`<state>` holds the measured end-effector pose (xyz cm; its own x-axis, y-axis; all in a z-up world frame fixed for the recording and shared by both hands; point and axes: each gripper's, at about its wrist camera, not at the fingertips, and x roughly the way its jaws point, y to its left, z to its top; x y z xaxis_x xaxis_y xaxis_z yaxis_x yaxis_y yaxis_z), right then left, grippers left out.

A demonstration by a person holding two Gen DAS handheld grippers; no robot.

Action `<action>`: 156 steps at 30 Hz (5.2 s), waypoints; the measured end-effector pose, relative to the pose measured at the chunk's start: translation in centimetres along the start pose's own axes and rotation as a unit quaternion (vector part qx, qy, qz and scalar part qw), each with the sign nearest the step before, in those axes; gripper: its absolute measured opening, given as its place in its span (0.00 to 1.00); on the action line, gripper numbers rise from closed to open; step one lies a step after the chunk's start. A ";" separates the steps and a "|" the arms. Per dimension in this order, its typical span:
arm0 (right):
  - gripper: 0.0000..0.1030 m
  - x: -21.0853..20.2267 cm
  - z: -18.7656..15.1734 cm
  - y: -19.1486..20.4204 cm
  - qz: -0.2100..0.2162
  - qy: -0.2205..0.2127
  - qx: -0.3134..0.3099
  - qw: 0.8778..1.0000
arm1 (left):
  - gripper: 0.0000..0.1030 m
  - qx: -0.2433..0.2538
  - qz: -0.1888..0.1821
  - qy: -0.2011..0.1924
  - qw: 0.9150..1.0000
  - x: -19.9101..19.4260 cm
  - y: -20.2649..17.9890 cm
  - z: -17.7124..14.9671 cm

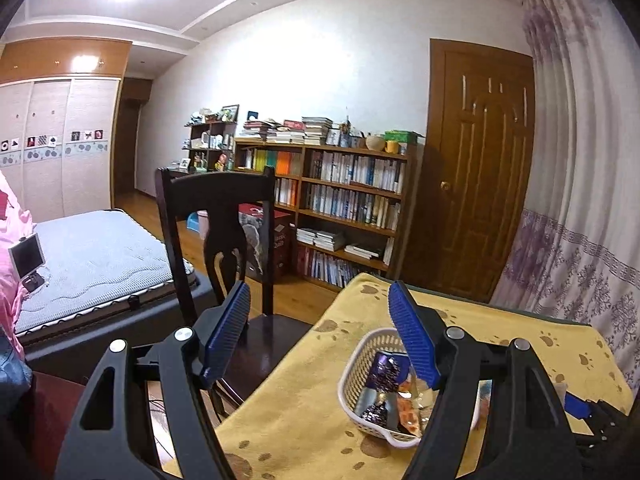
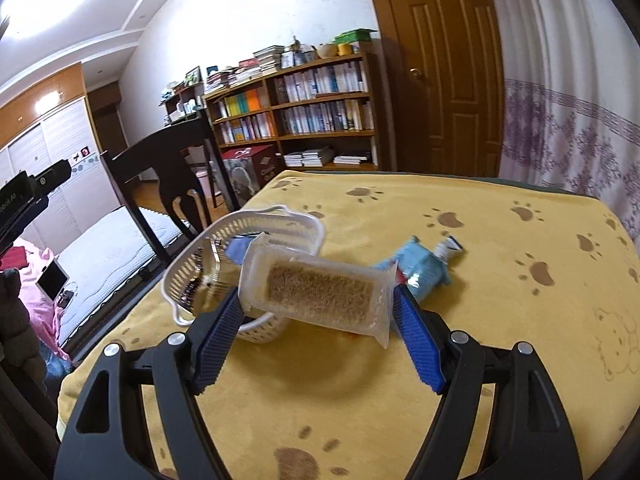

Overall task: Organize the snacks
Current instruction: 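Carry the clear rice-cake packet into the white basket with the right tool and release, then move the right tool toward the light blue snack bag, then grasp the light blue snack bag with the right tool and lift it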

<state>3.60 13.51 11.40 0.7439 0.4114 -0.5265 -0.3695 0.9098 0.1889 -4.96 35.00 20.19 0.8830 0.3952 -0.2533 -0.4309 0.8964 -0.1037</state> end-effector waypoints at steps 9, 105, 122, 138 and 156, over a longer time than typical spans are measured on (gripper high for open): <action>0.73 3.5 2.6 4.3 0.034 0.010 -0.023 0.999 | 0.71 -0.013 0.002 0.001 1.000 0.2 0.9 0.5; 0.83 8.3 -1.3 -9.2 -0.099 0.049 0.138 0.984 | 0.79 0.075 -0.077 0.069 0.992 2.3 -6.3 -3.2; 0.83 9.5 -1.7 -12.2 -0.061 0.071 0.205 0.974 | 0.80 0.052 -0.061 0.073 0.994 3.5 -4.6 -2.6; 0.89 15.5 1.4 -13.0 -0.048 0.139 0.262 0.954 | 0.80 0.059 -0.062 0.095 0.992 4.8 -5.2 -3.5; 0.48 12.0 -0.4 -13.5 -0.073 0.163 0.124 0.976 | 0.80 0.085 -0.087 0.089 0.989 3.3 -7.3 -4.0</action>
<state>17.30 6.12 2.24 0.5475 0.2733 -0.7909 -0.0966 0.9595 0.2647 0.34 28.99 16.23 0.8873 0.2042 -0.4134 -0.2247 0.9744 -0.0010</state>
